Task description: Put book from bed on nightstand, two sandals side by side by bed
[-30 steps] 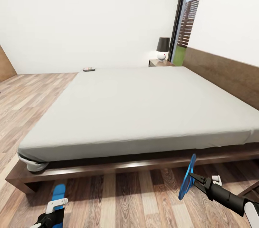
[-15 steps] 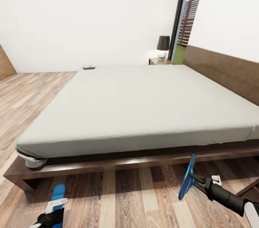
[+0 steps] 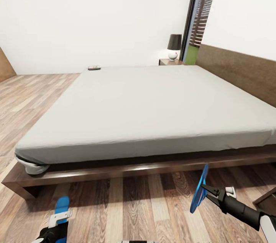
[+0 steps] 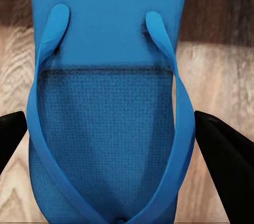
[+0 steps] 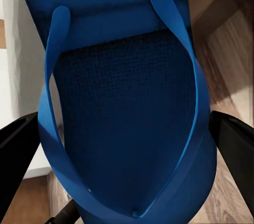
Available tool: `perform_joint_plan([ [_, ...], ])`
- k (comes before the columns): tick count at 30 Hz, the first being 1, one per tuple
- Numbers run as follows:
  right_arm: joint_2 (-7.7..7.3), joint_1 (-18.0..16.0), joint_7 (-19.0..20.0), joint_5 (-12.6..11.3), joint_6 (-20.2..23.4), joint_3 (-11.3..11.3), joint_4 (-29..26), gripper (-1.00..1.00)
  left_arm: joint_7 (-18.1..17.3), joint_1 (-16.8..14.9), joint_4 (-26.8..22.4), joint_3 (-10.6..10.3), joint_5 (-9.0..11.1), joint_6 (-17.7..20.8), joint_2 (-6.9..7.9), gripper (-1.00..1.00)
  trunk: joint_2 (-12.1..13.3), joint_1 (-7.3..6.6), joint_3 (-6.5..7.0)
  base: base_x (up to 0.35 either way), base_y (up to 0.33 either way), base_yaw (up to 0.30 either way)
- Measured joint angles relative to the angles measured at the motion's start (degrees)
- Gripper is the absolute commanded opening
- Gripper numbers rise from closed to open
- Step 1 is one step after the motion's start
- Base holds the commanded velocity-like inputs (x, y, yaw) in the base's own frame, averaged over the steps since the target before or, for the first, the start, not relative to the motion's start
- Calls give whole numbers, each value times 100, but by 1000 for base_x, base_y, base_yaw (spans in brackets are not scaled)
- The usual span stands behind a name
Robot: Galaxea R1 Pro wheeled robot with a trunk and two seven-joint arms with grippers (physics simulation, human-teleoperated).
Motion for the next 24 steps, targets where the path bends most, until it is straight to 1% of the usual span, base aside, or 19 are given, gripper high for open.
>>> perform_joint_plan([
  [5, -9, 0, 0, -2, 0, -4, 0, -100, -2, 0, 0, 0, 0, 0, 0, -100, -7, 13, -111, 0, 0, 0],
  [7, -3, 0, 6, -12, -5, -49, -12, -100, -5, 0, 0, 0, 0, 1, 0, -100, -9, 18, -155, 0, 0, 0],
  [9, 0, 0, 8, -18, -8, -191, -21, -100, -2, 0, 0, 0, 0, 2, 0, -100, -12, 23, -200, 0, 0, 0],
  [11, 4, 0, 9, -22, -10, -429, -20, -100, -1, 0, 0, 0, 1, 3, 0, -100, -15, 28, -244, 0, 0, 0],
  [13, 6, 0, 9, -17, -10, -570, -18, -100, 0, 0, 0, 0, 0, 1, 0, -100, -18, 33, -288, 0, 0, 0],
  [24, 6, 0, 8, -9, -9, -615, -16, -100, 0, 0, 0, 0, 1, 0, 9, -100, -32, 62, -532, 0, 0, 0],
])
